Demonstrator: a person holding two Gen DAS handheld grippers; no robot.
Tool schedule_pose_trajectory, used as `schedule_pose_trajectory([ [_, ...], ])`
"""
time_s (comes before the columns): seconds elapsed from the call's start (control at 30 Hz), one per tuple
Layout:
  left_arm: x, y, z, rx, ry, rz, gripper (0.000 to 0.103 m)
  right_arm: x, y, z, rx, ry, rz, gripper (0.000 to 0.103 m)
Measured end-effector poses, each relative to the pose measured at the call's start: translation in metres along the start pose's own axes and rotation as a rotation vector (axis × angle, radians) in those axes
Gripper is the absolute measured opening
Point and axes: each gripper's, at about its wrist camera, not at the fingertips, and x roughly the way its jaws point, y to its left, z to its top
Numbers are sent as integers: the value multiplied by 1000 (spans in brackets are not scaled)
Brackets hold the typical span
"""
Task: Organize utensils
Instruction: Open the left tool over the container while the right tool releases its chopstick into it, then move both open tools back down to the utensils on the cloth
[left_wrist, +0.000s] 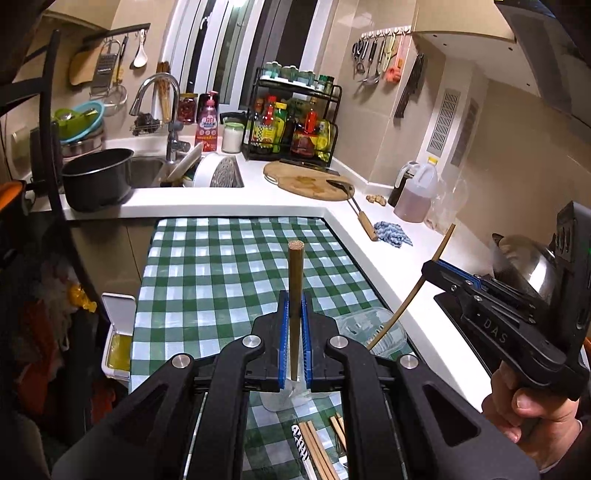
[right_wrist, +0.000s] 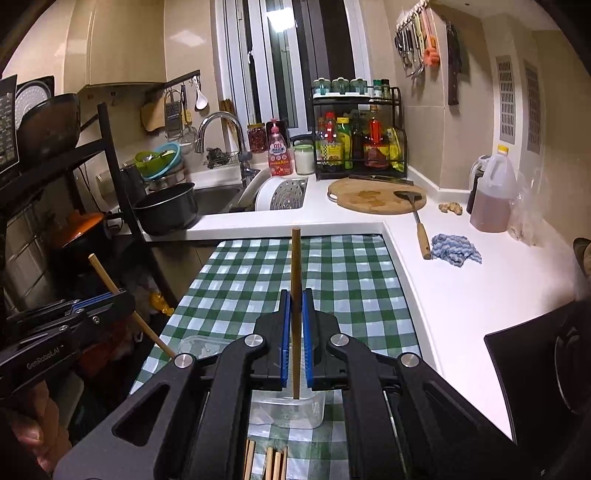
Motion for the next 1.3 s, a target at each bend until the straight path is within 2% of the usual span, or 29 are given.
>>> schedule_pose_trajectory([
  [0.23,6,2,-2,-6,12,-3,7,5,0,-7,-7,25,-6,7],
  [0.27,6,3,-2,-9,12,0,10,5,1,-7,-9,26,-11,8],
  [0.3,5,5,-1,-20,8,5,16,5,1,-7,-13,27,-29,11],
  [0.33,4,6,0,-31,-1,8,36,5,1,-6,-15,27,-50,25],
  [0.37,0,8,3,-42,-22,8,45,3,0,-6,-13,26,-53,40],
  [0.53,-32,7,12,-44,-145,-5,45,-14,-4,0,-32,-1,-63,44],
  [0.73,-62,0,12,-42,-242,-6,45,-62,-11,0,-26,-104,-57,44],
  [0.87,-75,-7,1,-25,-303,57,50,-95,-13,-17,-18,-192,-80,44],
  [1.03,-83,-11,-25,6,-328,157,50,-120,-14,-59,-43,-262,-123,44],
  [1.13,-90,-12,-45,33,-346,231,50,-126,-19,-86,-43,-235,-106,44],
  [1.3,-102,0,-92,-21,-299,228,50,-127,-32,-136,31,-111,-32,41],
])
